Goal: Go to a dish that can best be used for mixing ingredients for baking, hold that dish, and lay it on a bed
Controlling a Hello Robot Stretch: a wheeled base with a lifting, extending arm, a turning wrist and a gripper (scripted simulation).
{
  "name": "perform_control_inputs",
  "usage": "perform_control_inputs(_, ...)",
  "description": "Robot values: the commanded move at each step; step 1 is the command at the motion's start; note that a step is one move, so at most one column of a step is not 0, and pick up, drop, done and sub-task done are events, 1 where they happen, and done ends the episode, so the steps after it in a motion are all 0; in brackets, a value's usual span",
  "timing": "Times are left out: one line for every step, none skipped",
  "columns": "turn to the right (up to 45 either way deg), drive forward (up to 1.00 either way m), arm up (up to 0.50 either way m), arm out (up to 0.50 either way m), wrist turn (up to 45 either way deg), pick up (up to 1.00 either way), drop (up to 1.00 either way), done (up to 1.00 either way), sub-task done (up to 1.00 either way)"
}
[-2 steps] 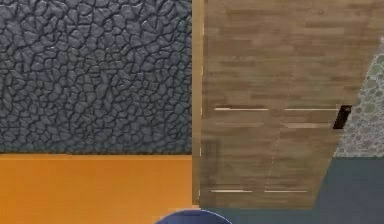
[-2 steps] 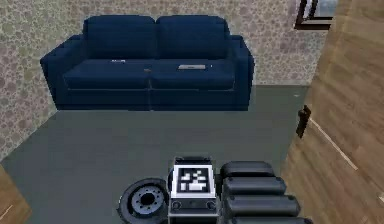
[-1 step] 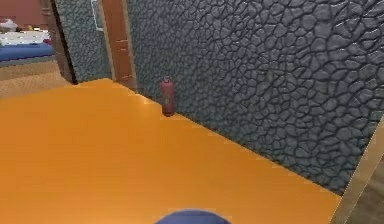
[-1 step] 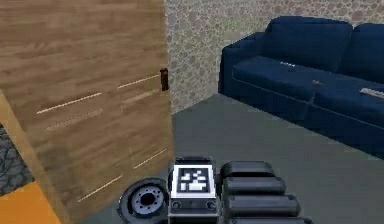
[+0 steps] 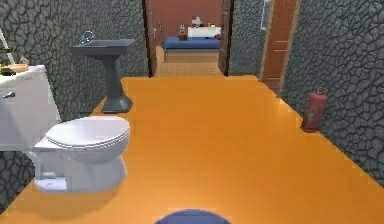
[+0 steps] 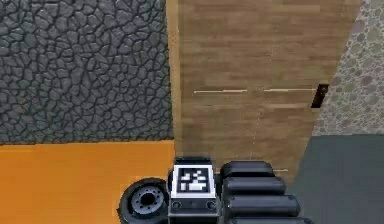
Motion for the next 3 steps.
perform_control_inputs(0.0,1.00,0.00,0.00,0.0,0.00,0.00,0.00,0.00)
perform_control_inputs(0.0,0.95,0.00,0.00,0.0,0.00,0.00,0.00,0.00)
perform_control_inputs(0.0,1.00,0.00,0.00,0.0,0.00,0.00,0.00,0.00)
